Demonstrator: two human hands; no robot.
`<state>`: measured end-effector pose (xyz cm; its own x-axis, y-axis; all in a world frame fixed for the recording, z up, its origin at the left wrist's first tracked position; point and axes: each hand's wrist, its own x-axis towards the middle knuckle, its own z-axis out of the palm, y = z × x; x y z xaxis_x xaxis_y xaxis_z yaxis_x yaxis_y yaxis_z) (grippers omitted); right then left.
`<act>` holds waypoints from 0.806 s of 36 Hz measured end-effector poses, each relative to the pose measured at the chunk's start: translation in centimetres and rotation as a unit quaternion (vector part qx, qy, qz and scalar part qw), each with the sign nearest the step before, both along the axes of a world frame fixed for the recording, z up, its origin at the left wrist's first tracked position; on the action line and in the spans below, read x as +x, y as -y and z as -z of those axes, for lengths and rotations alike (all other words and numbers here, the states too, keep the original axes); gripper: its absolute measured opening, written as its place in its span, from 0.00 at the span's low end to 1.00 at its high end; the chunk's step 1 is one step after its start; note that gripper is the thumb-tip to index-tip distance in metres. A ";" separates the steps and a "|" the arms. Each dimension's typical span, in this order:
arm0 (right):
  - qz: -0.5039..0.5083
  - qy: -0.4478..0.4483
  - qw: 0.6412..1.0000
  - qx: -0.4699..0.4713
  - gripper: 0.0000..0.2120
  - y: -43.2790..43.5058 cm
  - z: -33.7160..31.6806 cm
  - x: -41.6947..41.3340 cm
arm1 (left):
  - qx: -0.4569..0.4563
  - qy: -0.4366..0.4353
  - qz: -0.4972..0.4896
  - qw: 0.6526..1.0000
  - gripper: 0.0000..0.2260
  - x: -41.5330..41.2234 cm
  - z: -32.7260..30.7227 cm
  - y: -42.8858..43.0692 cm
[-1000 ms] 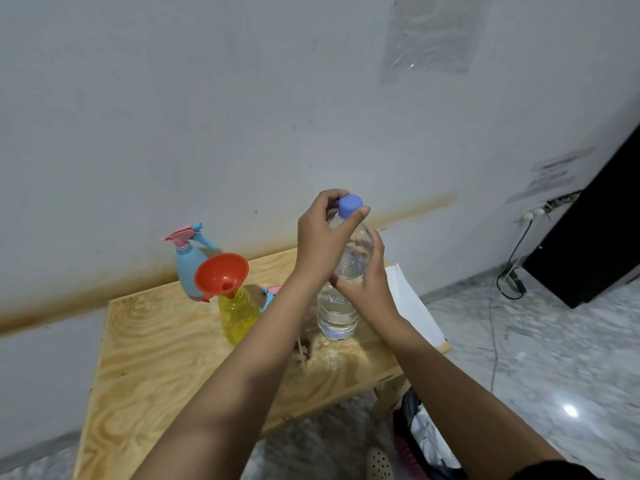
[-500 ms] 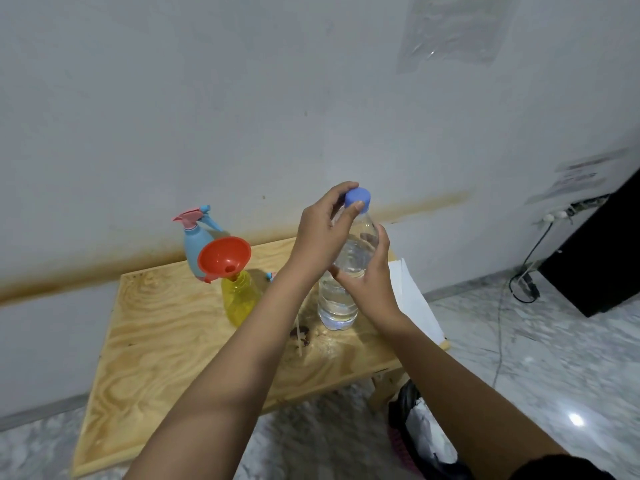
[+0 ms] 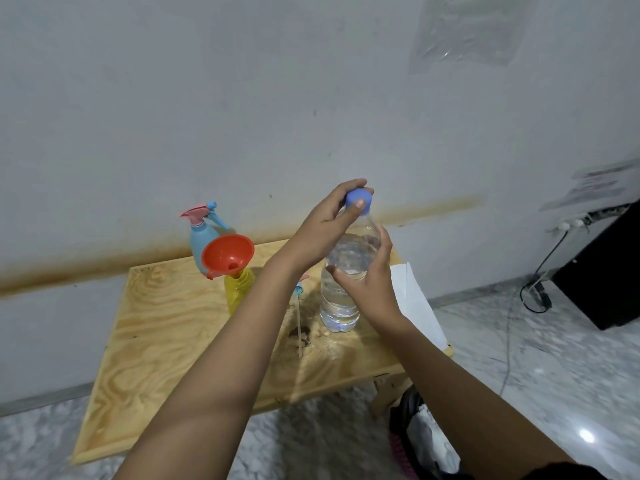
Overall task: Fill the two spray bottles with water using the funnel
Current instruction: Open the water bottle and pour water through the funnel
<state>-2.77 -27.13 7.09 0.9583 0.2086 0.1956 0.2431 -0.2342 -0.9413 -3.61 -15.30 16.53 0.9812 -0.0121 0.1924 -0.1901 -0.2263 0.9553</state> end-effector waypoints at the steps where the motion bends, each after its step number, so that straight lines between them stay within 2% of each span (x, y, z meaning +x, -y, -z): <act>1: 0.000 0.001 1.000 -0.001 0.47 0.0 0.0 0.0 | 0.002 0.005 -0.008 1.000 0.13 0.0 0.0 -0.1; 5: -0.001 -0.005 1.000 0.001 0.47 0.0 0.0 0.1 | 0.055 0.033 -0.054 0.996 0.10 0.4 0.0 0.2; 10: -0.007 -0.008 1.000 0.001 0.48 0.1 -0.2 0.3 | 0.079 0.083 -0.168 0.979 0.12 0.2 0.4 2.2; 14: -0.015 -0.007 1.000 -0.010 0.48 0.0 0.0 0.4 | 0.042 0.110 -0.267 0.957 0.13 0.2 1.0 3.8; 18: -0.022 0.001 0.999 -0.039 0.46 0.1 0.3 0.4 | -0.039 0.122 -0.341 0.931 0.15 0.3 1.0 5.3; 23: -0.024 0.000 0.999 -0.022 0.48 0.1 -0.1 0.2 | -0.064 0.106 -0.307 0.944 0.17 0.3 0.8 4.8; 26: -0.023 -0.001 0.999 -0.022 0.50 0.1 -0.3 0.4 | -0.061 0.089 -0.212 0.971 0.15 -0.2 0.8 3.7; 29: -0.024 0.003 1.000 -0.014 0.50 0.3 -0.3 0.4 | -0.028 0.055 -0.111 0.992 0.18 -0.4 0.9 2.4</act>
